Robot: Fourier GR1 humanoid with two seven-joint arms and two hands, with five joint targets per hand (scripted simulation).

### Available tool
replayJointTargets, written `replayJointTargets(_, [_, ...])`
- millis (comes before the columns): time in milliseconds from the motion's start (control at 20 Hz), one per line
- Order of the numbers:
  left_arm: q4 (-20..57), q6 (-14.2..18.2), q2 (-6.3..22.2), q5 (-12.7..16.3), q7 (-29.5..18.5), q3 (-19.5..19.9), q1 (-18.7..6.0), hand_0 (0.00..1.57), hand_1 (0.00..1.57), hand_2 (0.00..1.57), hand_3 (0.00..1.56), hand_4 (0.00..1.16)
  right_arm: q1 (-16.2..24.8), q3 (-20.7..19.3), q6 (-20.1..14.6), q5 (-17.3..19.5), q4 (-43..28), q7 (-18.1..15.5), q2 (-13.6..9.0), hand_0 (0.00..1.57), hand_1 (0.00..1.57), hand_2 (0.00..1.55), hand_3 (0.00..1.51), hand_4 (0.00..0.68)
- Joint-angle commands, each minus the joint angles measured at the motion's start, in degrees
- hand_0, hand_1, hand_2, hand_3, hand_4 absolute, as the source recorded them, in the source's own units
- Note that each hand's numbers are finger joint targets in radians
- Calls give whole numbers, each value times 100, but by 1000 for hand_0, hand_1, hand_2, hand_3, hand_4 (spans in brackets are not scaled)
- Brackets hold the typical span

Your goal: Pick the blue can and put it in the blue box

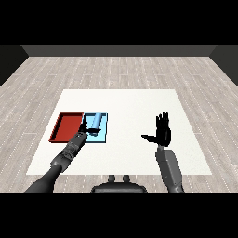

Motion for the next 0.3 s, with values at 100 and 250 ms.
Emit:
replayJointTargets(100, [-622,219,161,435,-1375,547,313,0,0,0,0,0,237,28,137,33,-193,12,-102,0,0,0,0,0])
replayJointTargets(250, [-821,188,214,394,-1784,612,99,0,0,0,0,0,341,114,302,106,-318,82,-256,0,0,0,0,0])
